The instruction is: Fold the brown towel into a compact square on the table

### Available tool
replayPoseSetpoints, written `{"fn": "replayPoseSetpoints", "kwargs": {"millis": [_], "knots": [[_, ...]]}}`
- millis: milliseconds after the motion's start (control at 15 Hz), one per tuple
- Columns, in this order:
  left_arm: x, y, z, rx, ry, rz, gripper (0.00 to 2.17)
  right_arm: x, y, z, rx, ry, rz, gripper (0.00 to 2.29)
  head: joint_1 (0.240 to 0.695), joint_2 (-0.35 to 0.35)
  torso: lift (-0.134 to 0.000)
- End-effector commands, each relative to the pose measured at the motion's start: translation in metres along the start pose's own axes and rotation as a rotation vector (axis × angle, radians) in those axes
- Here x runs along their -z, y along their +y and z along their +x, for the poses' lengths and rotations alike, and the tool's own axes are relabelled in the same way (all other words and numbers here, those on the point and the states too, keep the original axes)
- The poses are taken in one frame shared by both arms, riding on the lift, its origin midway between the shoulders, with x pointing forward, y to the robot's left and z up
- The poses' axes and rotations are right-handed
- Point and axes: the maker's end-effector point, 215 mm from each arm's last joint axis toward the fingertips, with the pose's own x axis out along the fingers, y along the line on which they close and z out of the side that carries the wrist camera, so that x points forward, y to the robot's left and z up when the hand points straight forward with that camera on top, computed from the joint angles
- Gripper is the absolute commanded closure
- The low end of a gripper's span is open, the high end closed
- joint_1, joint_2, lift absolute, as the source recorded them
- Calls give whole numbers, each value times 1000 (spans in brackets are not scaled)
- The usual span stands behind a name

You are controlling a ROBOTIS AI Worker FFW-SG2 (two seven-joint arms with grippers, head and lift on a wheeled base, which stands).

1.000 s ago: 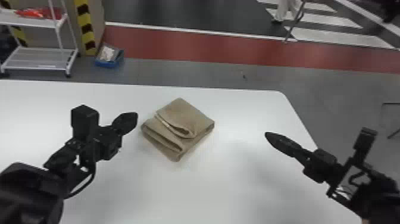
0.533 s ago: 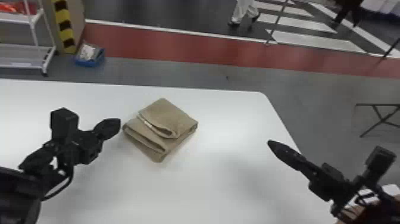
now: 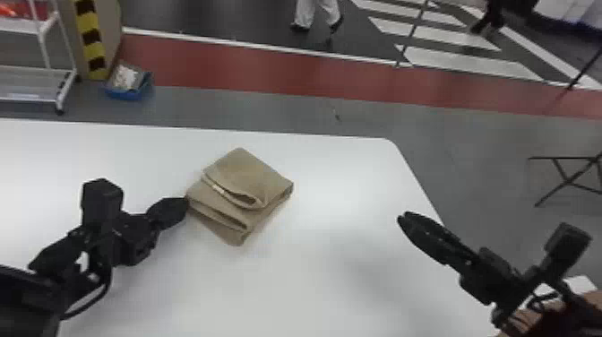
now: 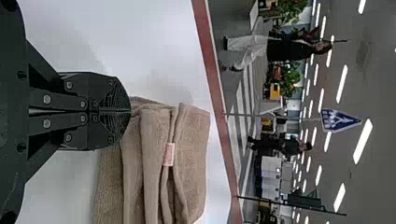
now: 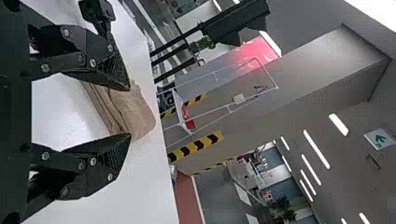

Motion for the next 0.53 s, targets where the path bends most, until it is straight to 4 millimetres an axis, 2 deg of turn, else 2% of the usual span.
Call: {"fn": "replayPoseSetpoints", "kwargs": {"millis": [0, 200, 467], "knots": [[4, -21, -4, 32, 21, -16, 1720, -4, -3, -8, 9, -16, 6, 124, 695, -319, -124], [2, -50, -15, 79, 26, -47, 1717, -5, -7, -11, 18, -22, 8, 113, 695, -350, -124], [-2, -88, -29, 132, 20, -94, 1720, -4, -11, -8, 25, -30, 15, 113, 695, -350, -124]]}}
